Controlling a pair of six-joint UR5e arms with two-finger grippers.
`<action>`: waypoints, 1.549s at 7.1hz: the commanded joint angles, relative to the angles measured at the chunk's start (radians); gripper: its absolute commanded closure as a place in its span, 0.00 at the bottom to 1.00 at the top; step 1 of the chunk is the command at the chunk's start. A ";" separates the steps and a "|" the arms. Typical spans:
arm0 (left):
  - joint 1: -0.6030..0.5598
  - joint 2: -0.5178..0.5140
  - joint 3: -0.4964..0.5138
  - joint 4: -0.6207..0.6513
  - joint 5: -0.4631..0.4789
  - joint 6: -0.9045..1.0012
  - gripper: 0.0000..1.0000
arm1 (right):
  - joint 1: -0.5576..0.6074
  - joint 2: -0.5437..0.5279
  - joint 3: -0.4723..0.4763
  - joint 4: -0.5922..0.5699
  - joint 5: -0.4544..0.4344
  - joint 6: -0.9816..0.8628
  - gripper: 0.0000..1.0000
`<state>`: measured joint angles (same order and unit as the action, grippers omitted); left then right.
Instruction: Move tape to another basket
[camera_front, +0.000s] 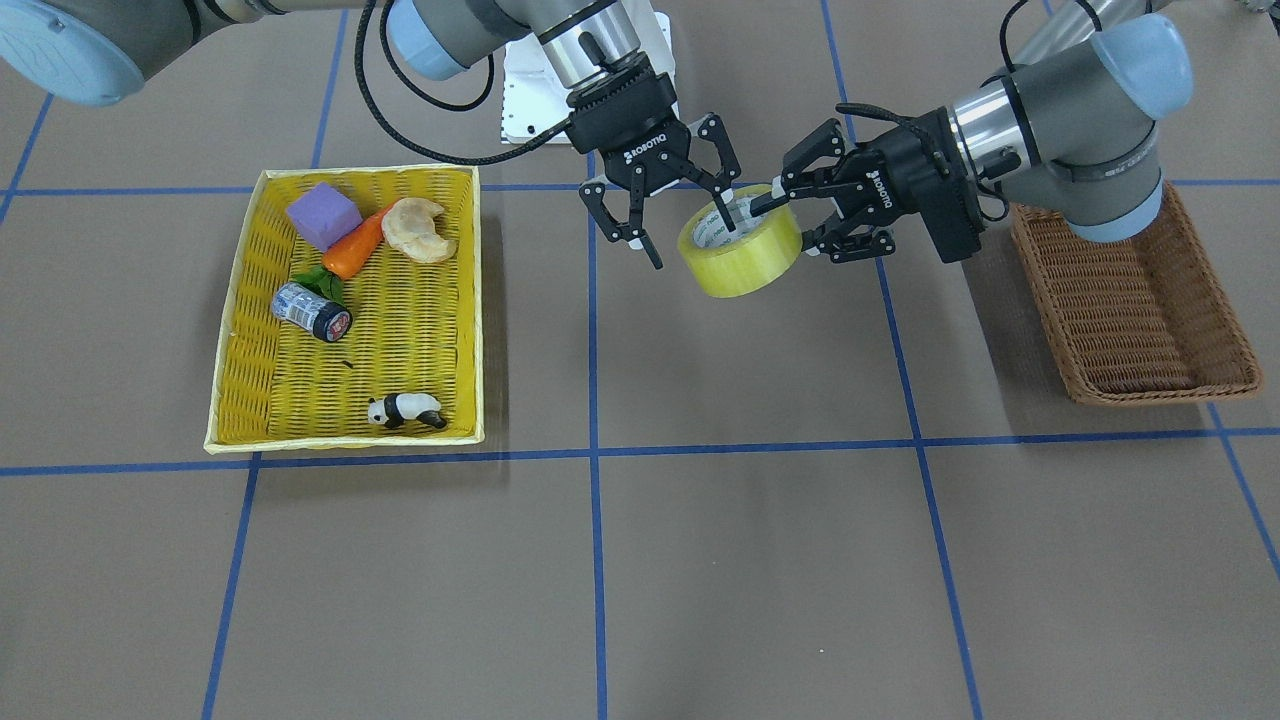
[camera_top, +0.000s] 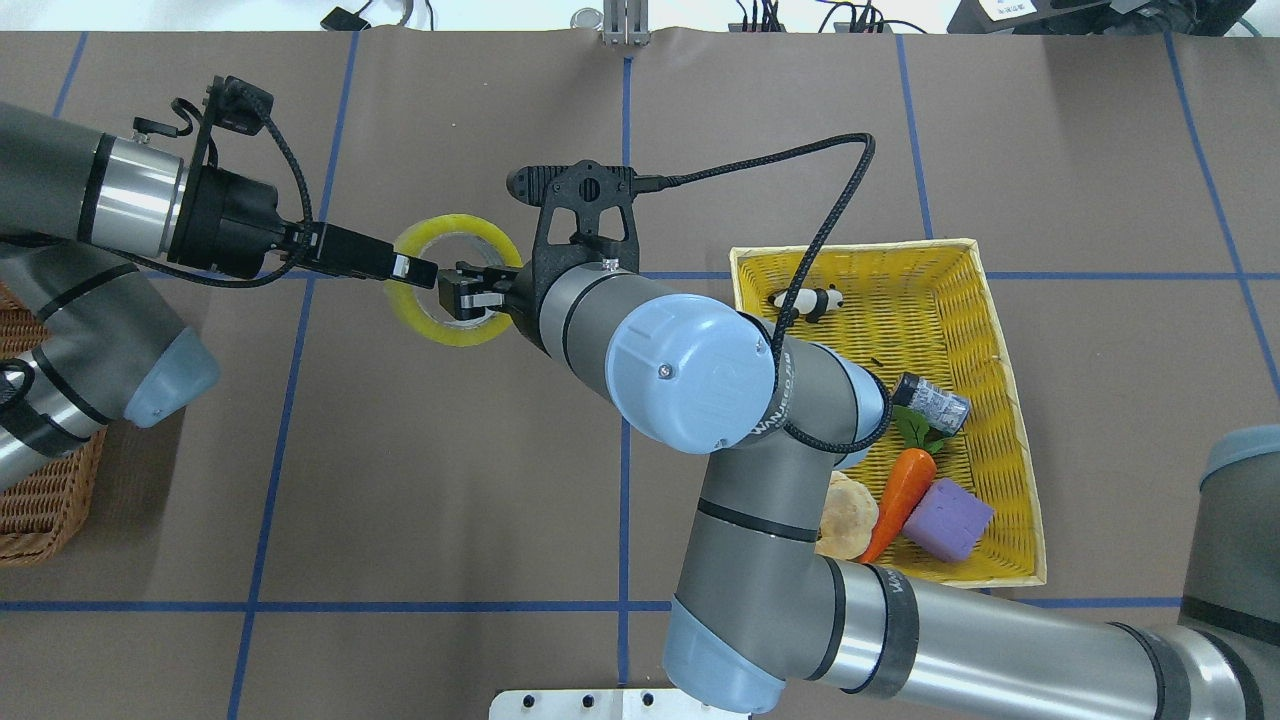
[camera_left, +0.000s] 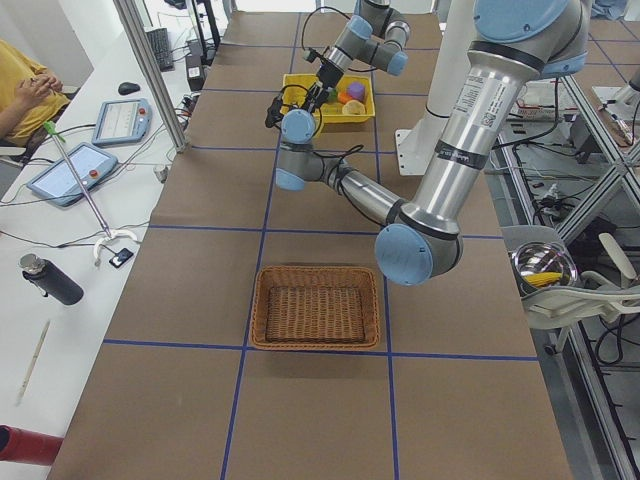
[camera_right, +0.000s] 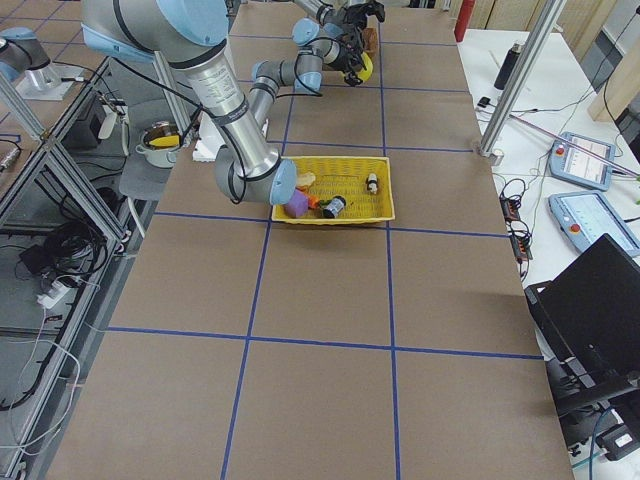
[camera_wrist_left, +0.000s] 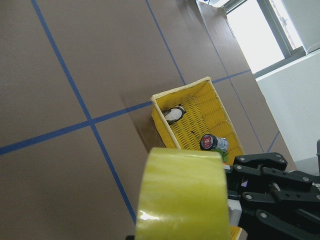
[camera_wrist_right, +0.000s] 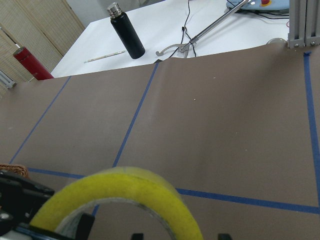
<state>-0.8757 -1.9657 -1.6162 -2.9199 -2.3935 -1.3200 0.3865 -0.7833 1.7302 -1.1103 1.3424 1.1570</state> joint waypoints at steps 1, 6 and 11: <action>0.000 0.002 0.001 -0.004 0.010 -0.004 1.00 | -0.001 -0.045 0.063 0.001 0.004 -0.006 0.00; -0.014 0.054 0.004 -0.072 0.014 -0.046 1.00 | 0.136 -0.166 0.095 -0.011 0.109 0.010 0.00; -0.170 0.276 0.005 -0.216 -0.030 -0.133 1.00 | 0.591 -0.257 0.055 -0.409 0.626 -0.421 0.00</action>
<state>-0.9946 -1.7489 -1.6118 -3.1236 -2.3964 -1.4509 0.8724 -1.0276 1.8000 -1.4221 1.8553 0.8993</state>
